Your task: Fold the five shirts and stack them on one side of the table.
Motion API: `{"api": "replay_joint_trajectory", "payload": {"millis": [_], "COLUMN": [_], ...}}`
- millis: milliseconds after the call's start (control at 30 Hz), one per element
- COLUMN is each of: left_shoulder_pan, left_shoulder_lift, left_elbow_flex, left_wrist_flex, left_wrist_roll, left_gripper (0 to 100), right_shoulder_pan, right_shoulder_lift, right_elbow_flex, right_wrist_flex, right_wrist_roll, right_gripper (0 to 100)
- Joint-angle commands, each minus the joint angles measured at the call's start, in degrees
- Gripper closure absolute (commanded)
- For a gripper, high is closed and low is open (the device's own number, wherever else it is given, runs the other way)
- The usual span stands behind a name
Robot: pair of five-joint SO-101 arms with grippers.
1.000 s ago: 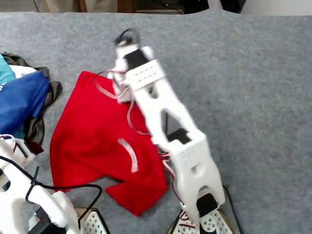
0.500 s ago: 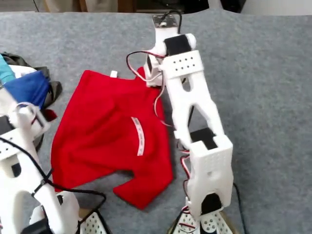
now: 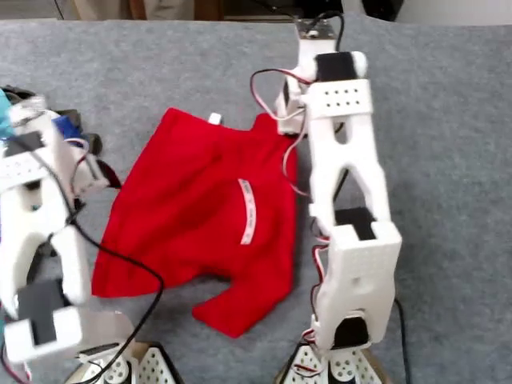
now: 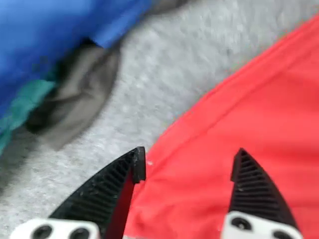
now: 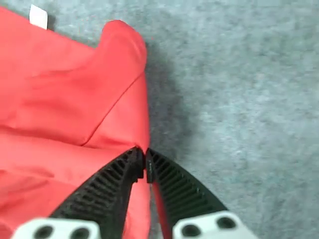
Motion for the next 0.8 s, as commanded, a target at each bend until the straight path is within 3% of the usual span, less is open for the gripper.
{"api": "replay_joint_trajectory", "payload": {"millis": [0,333,600,767], "left_shoulder_pan": [4.57,12.4,19.69,19.34], "left_shoulder_lift": [2.07,-4.09,-14.9,-18.51], "left_elbow_flex": [-5.54,-4.04,5.8,10.9], "left_wrist_flex": [3.69,8.7,9.05,7.03], "left_wrist_roll": [1.76,2.55,2.55,0.79], "left_gripper": [73,73,73,73], "right_shoulder_pan": [4.53,16.84,26.59,28.7], "right_shoulder_lift": [-4.0,-3.82,-3.82,-4.18], "right_elbow_flex": [-0.13,7.34,11.56,13.76], "right_wrist_flex": [1.14,0.62,-8.62,-12.22], "right_wrist_roll": [3.25,9.93,12.4,14.68], "right_gripper": [99.1,99.0,98.8,85.0]}}
